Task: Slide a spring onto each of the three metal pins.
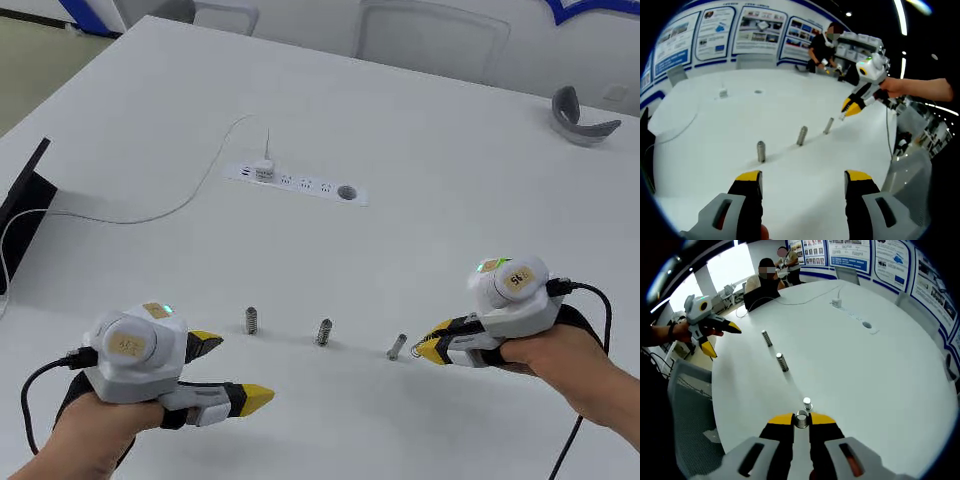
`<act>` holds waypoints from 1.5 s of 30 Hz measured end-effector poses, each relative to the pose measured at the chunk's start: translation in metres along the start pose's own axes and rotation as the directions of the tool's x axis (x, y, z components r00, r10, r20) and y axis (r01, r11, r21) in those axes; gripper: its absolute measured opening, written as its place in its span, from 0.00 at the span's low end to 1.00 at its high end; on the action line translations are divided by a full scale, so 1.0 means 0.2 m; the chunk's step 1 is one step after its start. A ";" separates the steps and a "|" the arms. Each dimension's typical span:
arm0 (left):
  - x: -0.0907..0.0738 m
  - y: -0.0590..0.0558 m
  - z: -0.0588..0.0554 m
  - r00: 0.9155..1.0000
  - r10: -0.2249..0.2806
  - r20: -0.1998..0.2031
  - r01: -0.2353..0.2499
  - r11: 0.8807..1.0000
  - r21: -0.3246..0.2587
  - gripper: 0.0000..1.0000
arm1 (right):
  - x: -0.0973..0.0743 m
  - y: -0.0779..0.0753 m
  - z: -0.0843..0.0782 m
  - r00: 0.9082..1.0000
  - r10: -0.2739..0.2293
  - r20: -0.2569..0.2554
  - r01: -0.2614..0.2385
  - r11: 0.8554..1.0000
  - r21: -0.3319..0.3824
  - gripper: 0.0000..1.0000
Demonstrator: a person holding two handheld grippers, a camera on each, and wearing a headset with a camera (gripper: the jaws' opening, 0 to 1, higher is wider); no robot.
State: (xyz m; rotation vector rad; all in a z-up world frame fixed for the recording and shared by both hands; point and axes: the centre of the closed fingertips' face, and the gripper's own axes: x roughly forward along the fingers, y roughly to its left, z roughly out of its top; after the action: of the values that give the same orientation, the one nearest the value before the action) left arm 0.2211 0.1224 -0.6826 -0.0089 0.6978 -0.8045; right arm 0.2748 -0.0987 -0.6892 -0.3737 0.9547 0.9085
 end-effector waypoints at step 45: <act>-0.07 0.08 -0.05 0.999 0.033 -0.015 -0.034 0.999 -0.035 0.74 | 0.18 -0.02 0.05 0.998 0.014 -0.063 -0.020 0.995 -0.097 0.13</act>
State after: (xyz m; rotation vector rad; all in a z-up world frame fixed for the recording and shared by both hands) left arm 0.2193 0.1454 -0.6875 -0.0234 0.7243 -0.7604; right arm 0.2934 -0.0774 -0.7136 -0.4801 0.9737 0.9657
